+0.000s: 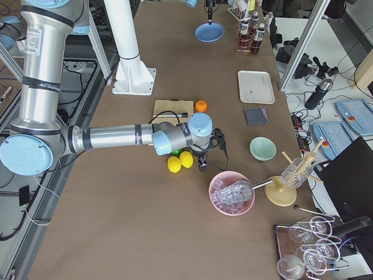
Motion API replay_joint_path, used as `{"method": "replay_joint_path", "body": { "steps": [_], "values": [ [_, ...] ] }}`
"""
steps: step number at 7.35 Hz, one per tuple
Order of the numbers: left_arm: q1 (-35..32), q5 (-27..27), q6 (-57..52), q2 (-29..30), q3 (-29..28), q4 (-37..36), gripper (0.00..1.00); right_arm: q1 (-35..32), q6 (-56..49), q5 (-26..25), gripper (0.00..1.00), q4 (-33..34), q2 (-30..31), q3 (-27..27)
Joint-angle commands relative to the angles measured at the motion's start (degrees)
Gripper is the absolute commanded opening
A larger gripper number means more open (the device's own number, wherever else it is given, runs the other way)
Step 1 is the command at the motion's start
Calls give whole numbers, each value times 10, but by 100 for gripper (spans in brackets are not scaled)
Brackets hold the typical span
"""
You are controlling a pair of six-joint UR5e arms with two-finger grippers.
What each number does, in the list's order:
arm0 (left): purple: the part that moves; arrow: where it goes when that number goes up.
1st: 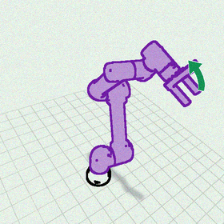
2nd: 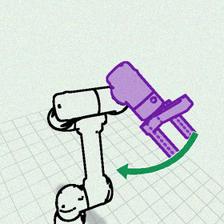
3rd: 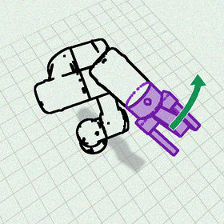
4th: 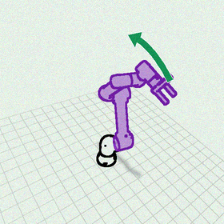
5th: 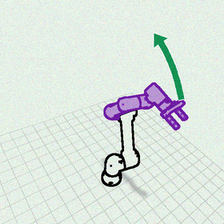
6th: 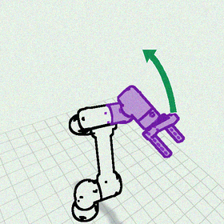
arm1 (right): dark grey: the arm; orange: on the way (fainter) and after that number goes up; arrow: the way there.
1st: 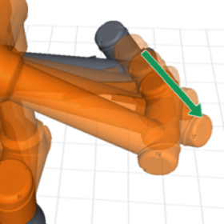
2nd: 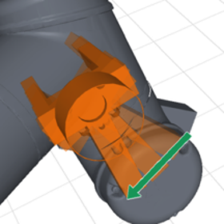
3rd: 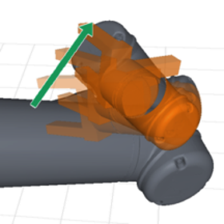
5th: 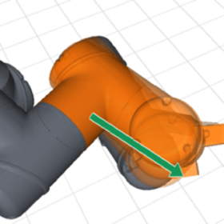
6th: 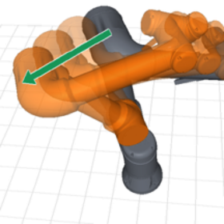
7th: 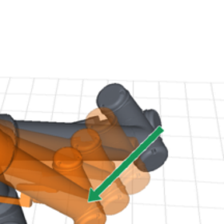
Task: Pick orange to plate
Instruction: 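Push the blue plate inward with the left gripper while the right reaches the orange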
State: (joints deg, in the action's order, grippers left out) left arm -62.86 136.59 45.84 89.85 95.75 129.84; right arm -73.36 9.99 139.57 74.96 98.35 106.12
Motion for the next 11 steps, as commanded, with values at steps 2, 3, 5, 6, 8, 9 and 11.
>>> {"method": "replay_joint_path", "body": {
  "steps": [2, 3, 5, 6, 8, 9, 11],
  "values": [
    [198, -152, 269, 84, 83, -5, 0, 139, 267, -52, 100, -2, -103, 41],
    [261, -210, 329, 132, 81, -27, 0, 186, 320, -94, 100, -1, -137, 41],
    [387, -351, 361, 241, 64, -126, 0, 278, 420, -167, 100, -1, -193, 35],
    [408, -367, 376, 261, 48, -129, 0, 308, 451, -188, 100, -1, -214, 34],
    [415, -367, 394, 262, 41, -129, 0, 339, 495, -217, 100, -1, -223, 35],
    [414, -363, 392, 261, 43, -129, 0, 344, 497, -221, 100, -1, -225, 34],
    [407, -361, 392, 256, 47, -129, 73, 349, 497, -227, 100, 0, -238, 21]
  ]
}}
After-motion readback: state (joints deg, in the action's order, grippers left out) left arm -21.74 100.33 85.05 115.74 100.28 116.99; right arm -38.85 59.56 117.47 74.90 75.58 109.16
